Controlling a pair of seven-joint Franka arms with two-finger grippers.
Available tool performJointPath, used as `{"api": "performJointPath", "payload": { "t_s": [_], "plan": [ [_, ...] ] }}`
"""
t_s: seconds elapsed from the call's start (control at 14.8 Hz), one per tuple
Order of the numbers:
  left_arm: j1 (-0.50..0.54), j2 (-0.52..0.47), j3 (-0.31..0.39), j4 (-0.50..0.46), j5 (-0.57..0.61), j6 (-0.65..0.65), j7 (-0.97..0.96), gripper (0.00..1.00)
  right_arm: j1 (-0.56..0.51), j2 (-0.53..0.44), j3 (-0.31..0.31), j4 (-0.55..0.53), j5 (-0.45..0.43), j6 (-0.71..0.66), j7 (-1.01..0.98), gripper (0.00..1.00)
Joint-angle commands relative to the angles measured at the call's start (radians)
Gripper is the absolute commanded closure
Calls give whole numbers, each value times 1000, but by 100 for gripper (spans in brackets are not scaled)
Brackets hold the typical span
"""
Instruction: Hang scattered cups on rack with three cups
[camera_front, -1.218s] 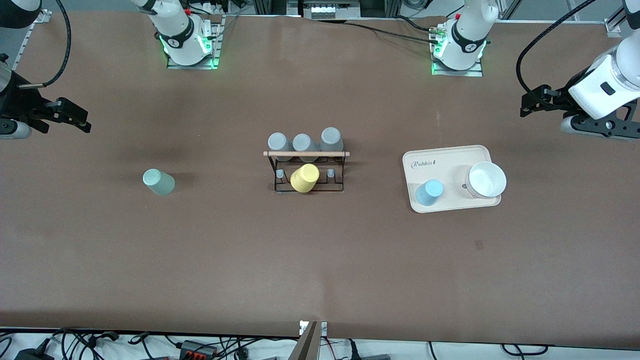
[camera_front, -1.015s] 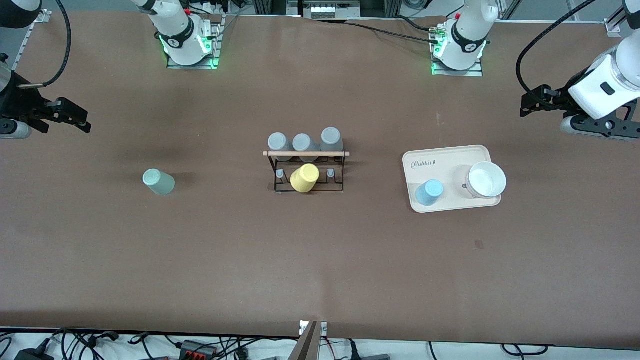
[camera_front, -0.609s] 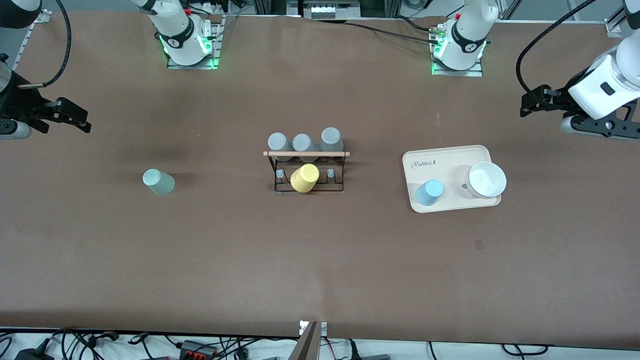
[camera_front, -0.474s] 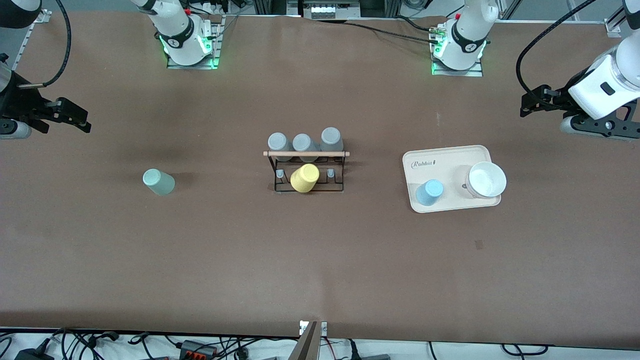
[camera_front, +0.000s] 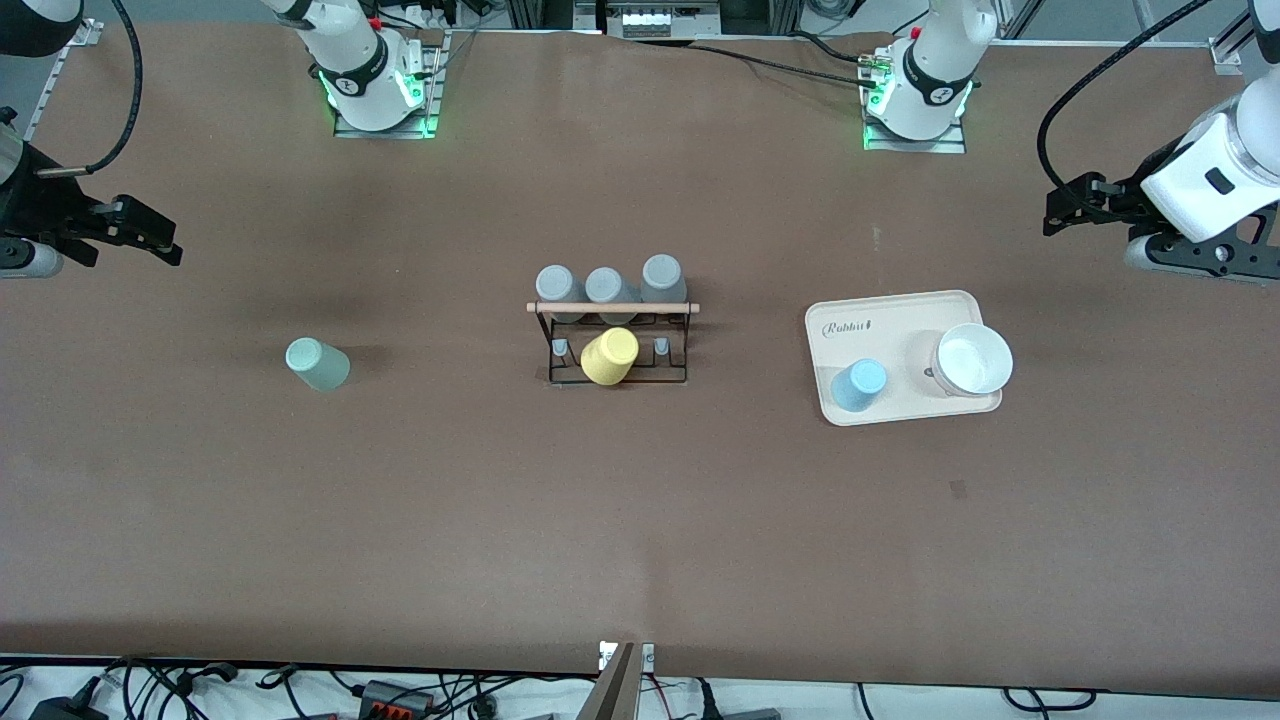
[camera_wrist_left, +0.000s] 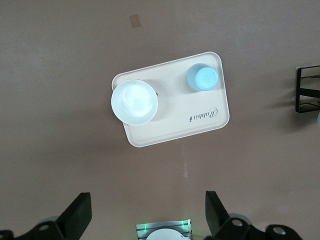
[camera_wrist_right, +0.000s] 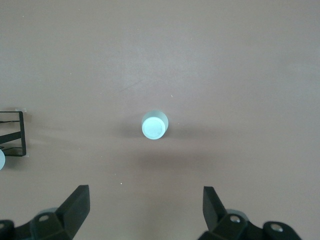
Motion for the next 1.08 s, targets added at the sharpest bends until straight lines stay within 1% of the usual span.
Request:
{"api": "performJointPath", "payload": {
  "t_s": [0.0,0.61,0.81,0.88,1.02],
  "plan": [
    [8,1,-1,1,-14,-4,21,0,0,-6,1,2,-14,-8,-8,0],
    [12,4,-1,4,-14,-4,21,0,-5,-5,-1,2,-12,-6,-7,0],
    [9,50,-2,18,-11,-26,10,0,-8,-3,-1,2,-14,-6,-8,0],
    [9,71,-10,30,-14,-51,18,0,-14,-2,-1,2,-14,-6,-8,0],
    [-17,88,-14,76,-16,-57,9,0,-19,-2,-1,2,-14,-9,-8,0]
  ]
}}
